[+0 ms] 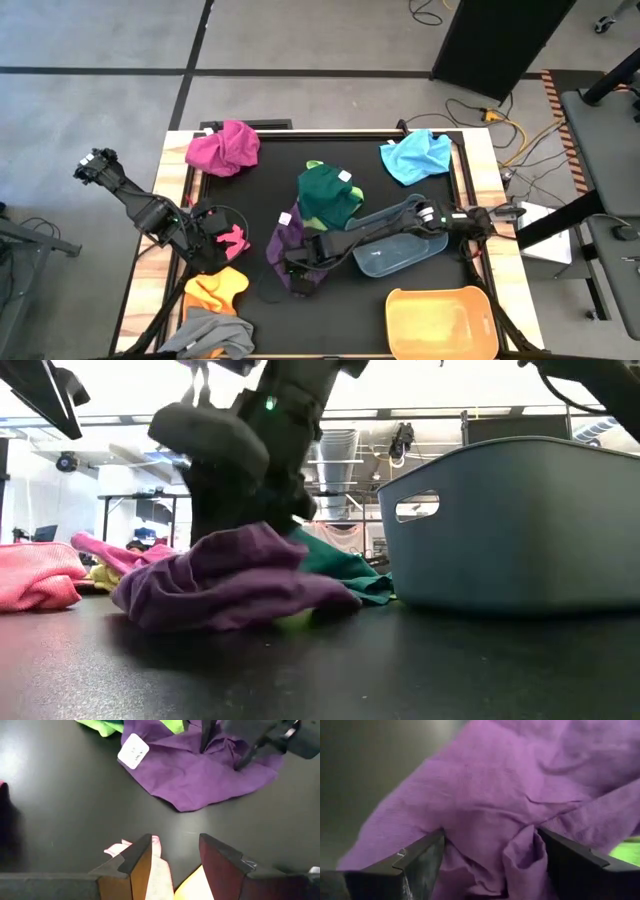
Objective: Sort towels by color in basket
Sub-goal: Put the purple towel into the blue bin
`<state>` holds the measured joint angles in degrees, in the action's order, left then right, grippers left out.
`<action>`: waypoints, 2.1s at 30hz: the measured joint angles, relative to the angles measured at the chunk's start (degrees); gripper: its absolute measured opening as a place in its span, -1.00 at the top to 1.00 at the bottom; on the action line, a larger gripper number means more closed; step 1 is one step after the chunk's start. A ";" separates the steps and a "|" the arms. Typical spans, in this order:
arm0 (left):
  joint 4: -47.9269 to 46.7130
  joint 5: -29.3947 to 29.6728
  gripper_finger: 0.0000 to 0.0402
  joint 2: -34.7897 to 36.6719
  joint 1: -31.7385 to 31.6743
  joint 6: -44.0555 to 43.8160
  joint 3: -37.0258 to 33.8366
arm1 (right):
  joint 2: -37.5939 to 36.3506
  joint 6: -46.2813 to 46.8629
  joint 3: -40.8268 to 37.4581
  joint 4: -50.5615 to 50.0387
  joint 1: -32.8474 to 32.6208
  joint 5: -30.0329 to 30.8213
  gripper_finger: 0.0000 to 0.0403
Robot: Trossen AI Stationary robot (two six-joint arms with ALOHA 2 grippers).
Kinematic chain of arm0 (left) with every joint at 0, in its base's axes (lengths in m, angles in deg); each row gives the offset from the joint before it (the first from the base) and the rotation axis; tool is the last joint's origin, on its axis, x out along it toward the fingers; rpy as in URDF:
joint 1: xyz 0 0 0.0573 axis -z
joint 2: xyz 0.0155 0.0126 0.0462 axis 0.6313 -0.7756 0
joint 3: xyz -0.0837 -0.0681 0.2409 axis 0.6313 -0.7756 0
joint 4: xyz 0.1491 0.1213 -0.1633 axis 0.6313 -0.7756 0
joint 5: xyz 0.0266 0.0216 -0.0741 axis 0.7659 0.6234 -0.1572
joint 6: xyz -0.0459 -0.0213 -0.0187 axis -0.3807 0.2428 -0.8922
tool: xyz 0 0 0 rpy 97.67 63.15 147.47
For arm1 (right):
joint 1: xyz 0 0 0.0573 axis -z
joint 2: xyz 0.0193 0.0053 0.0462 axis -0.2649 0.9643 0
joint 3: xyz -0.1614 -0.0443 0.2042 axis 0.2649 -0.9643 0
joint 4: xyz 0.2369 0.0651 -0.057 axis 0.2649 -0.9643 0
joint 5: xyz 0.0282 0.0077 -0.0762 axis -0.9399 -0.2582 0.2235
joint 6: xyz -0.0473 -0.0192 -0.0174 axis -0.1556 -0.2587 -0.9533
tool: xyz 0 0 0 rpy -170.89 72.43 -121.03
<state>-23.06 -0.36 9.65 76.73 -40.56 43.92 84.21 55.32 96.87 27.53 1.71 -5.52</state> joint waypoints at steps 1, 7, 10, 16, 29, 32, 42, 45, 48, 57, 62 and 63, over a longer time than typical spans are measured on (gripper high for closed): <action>0.00 0.01 0.26 0.00 0.00 0.32 0.00 | 0.77 0.41 0.02 -0.01 -0.06 -0.38 -0.52; 0.02 0.20 0.26 0.14 0.00 1.24 0.00 | 2.91 5.70 0.17 -1.13 -0.26 -0.30 -0.39; 0.00 1.05 0.26 0.28 0.00 1.59 0.00 | 2.10 7.80 0.05 -0.81 -0.24 0.80 -0.11; 0.36 6.61 0.26 0.74 -0.02 1.61 0.00 | -4.37 4.98 -0.13 -0.94 0.04 1.56 0.82; 17.75 16.50 0.26 0.68 -1.13 2.15 1.78 | -37.07 9.06 0.00 -20.87 -3.55 13.44 0.93; 20.66 19.91 0.26 0.63 -1.29 4.30 3.32 | -42.70 15.81 -0.06 -30.87 -4.83 10.73 0.93; 22.25 28.96 0.26 0.53 -1.33 4.53 9.21 | -51.15 22.62 -16.59 -41.91 -5.21 3.98 0.93; 23.00 30.17 0.26 0.14 -1.33 4.32 10.37 | -51.18 20.02 -25.65 -38.92 -4.36 4.17 0.93; 24.50 31.31 0.26 -0.38 -1.31 4.06 10.60 | -50.30 18.41 -33.72 -30.62 -2.87 3.28 0.93; 25.35 27.34 0.26 -1.49 -1.31 2.19 10.73 | -42.35 16.75 -46.26 -5.34 -1.21 -2.15 0.93; 24.33 25.20 0.26 -1.44 -1.31 1.16 10.29 | -37.83 18.28 -46.76 -5.47 -0.92 -2.72 0.72; 23.51 24.54 0.26 -1.46 -1.31 0.52 10.23 | -37.50 18.14 -46.52 -5.52 -0.92 -3.47 0.63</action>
<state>0.46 24.18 8.19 75.41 -40.04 54.15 46.71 73.45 50.35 22.01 0.80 -8.99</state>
